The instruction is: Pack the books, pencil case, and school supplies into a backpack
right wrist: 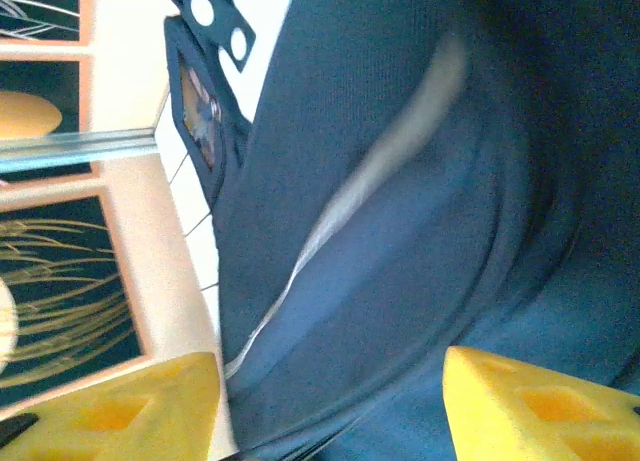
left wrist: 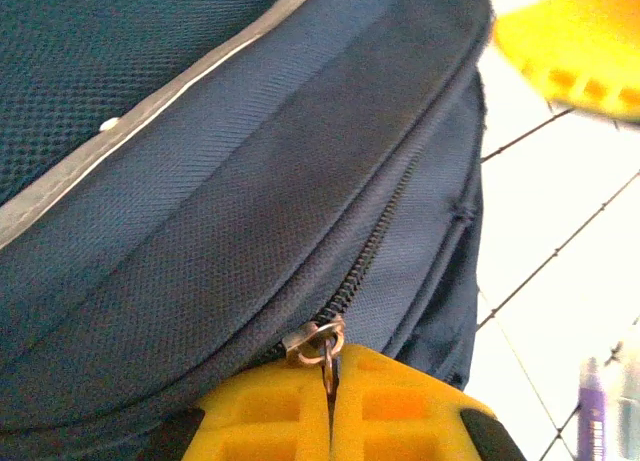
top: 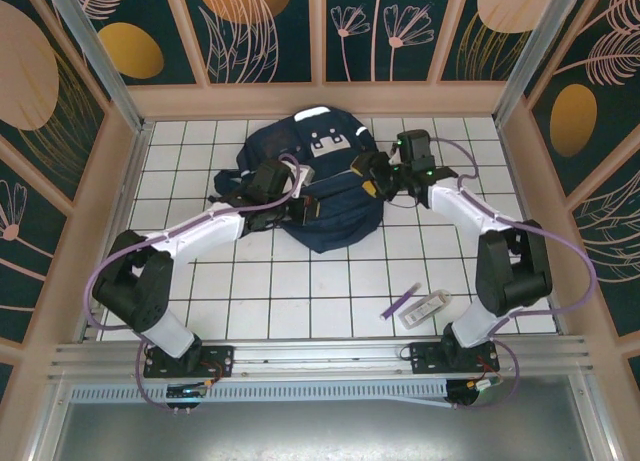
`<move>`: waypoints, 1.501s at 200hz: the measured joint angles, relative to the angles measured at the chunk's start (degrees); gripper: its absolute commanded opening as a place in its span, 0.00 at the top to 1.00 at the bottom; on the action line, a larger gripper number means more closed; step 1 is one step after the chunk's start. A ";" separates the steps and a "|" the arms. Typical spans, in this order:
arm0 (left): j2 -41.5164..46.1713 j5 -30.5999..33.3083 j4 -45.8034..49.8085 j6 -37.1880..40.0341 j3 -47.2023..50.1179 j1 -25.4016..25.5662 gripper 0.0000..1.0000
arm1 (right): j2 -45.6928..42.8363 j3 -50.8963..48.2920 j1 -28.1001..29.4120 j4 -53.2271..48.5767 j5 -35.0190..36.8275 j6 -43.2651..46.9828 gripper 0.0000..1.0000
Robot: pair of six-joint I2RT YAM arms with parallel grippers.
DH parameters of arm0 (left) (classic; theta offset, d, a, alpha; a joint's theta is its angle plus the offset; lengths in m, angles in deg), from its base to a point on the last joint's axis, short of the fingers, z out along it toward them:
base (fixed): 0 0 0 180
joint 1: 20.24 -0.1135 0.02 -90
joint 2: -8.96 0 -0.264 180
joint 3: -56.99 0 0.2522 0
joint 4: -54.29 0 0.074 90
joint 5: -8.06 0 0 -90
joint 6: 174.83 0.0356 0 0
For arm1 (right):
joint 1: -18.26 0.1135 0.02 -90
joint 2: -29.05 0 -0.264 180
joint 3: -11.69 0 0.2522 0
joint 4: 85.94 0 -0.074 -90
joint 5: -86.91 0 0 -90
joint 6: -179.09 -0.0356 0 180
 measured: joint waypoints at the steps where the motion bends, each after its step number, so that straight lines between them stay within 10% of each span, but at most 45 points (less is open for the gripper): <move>1: -0.13 -0.20 0.00 -0.02 -0.17 0.09 1.00 | -0.11 -0.04 0.35 -0.07 0.15 -0.70 0.39; 35: -3.69 -2.60 -0.35 -0.76 -4.66 1.75 1.00 | 0.96 0.11 6.08 0.31 1.09 -10.73 0.51; 70: -4.87 -2.12 -0.20 0.15 -5.53 2.38 1.00 | 5.03 1.51 5.64 -0.87 0.70 -12.72 1.00; 237: -6.91 3.13 0.48 23.54 -1.84 -7.78 1.00 | 4.28 0.61 -1.01 -2.25 -7.69 6.40 1.00; 248: -7.74 3.02 -1.09 23.50 -1.84 -8.04 0.86 | 4.28 0.61 -1.01 -1.95 -8.02 7.23 1.00; 300: -2.91 4.74 -6.23 28.63 3.52 -15.26 0.52 | 2.67 0.63 -4.26 -3.63 -7.26 8.09 0.54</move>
